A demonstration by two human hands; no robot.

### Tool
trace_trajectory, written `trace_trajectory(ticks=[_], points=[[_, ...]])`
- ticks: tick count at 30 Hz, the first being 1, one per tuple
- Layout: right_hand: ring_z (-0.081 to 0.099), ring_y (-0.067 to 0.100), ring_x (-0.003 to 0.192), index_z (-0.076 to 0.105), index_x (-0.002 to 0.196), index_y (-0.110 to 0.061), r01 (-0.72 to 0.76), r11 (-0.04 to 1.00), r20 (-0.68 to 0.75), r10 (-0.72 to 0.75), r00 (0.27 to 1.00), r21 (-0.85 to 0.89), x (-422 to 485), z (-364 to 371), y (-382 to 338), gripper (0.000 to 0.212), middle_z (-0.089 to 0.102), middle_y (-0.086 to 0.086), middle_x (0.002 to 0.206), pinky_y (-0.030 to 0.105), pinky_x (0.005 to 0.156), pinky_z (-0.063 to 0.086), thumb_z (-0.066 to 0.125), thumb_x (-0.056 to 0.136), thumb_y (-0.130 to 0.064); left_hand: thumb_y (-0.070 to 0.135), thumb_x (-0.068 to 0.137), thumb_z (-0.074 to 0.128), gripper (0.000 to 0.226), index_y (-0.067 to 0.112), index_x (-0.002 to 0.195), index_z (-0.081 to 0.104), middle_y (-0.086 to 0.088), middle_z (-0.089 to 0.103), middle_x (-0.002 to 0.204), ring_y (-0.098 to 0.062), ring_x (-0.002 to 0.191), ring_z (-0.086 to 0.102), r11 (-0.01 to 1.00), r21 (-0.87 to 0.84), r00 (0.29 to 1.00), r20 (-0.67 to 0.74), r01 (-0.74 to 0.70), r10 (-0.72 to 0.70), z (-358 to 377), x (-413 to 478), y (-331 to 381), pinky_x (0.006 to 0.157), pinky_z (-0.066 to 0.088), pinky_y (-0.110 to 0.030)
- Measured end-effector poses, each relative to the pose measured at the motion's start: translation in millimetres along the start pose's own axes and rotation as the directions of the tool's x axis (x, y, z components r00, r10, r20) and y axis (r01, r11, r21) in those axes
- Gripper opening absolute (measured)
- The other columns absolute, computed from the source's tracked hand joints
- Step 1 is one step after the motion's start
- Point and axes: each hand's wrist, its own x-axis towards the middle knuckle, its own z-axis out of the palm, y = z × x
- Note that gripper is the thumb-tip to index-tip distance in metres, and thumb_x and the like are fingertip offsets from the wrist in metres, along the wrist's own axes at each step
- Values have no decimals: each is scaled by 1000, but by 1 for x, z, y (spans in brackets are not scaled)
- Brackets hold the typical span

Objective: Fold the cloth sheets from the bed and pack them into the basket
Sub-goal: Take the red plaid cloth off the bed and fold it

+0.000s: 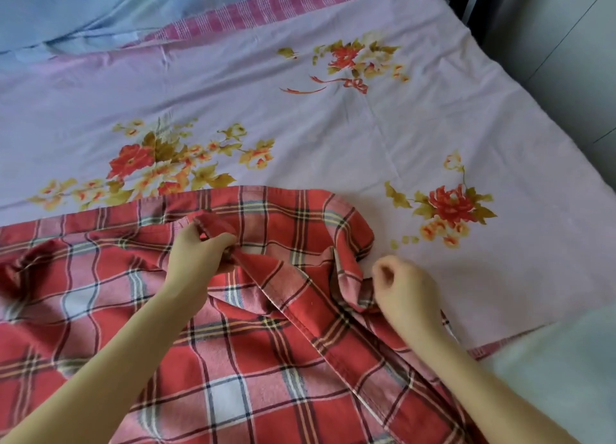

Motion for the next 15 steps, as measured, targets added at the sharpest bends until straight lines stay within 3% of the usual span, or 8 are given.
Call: trace_trajectory(ticks=[2, 4, 6, 9, 10, 13, 15], points=[[61, 33, 101, 62, 113, -3, -253, 967, 82, 255, 964, -28, 34, 13, 13, 28, 67, 15, 105, 35, 80, 44, 58, 89, -18, 0, 84, 60, 16, 13, 75, 56, -8, 58, 65, -10, 44, 56, 1000, 15, 1000, 10, -21, 21, -1, -2, -2, 42, 49, -18], [55, 33, 114, 54, 126, -5, -372, 928, 233, 358, 904, 19, 62, 25, 22, 45, 61, 15, 121, 37, 92, 43, 62, 85, -21, 0, 84, 60, 16, 13, 76, 56, -6, 59, 69, -14, 52, 57, 999, 17, 999, 22, -30, 30, 0, -3, -2, 46, 50, -19], [58, 32, 110, 59, 122, -14, -256, 967, 325, 238, 915, 13, 79, 32, 24, 43, 64, 10, 117, 38, 90, 48, 66, 80, -24, 0, 84, 61, 16, 14, 77, 57, -5, 61, 73, -17, 61, 58, 999, -2, 999, 36, -34, 34, 3, -2, 0, 56, 54, -25], [65, 30, 86, 67, 80, -15, -138, 990, 409, 129, 903, -7, 93, 25, 16, 10, 70, 9, 86, 35, 72, 50, 67, 78, -25, 3, 86, 61, 11, 9, 78, 57, -4, 59, 71, -18, 63, 59, 998, -3, 996, 70, -57, 57, 8, 0, 6, 65, 56, -32], [64, 29, 81, 64, 73, -14, -151, 988, 395, 124, 910, 38, 100, 17, 13, 10, 68, 9, 79, 35, 69, 48, 66, 79, -21, 4, 86, 61, 8, 7, 80, 57, -3, 58, 70, -16, 61, 59, 998, 2, 994, 80, -69, 69, 11, 1, 8, 61, 57, -29], [57, 23, 75, 64, 80, -7, -136, 971, 245, 85, 966, 199, 128, -21, -3, 7, 61, 7, 73, 31, 63, 39, 63, 82, -14, 4, 87, 60, 12, 8, 76, 56, 0, 58, 59, -8, 47, 58, 995, -41, 993, 75, -86, 89, 19, 7, 20, 52, 55, -24], [51, 20, 72, 57, 73, -13, -36, 984, 106, 17, 994, 176, 149, -53, -21, 12, 53, 1, 65, 30, 58, 31, 64, 82, -15, 4, 88, 60, 17, 12, 73, 56, 2, 59, 57, -10, 47, 59, 990, -71, 990, 74, -118, 123, 30, 9, 36, 53, 55, -26]])
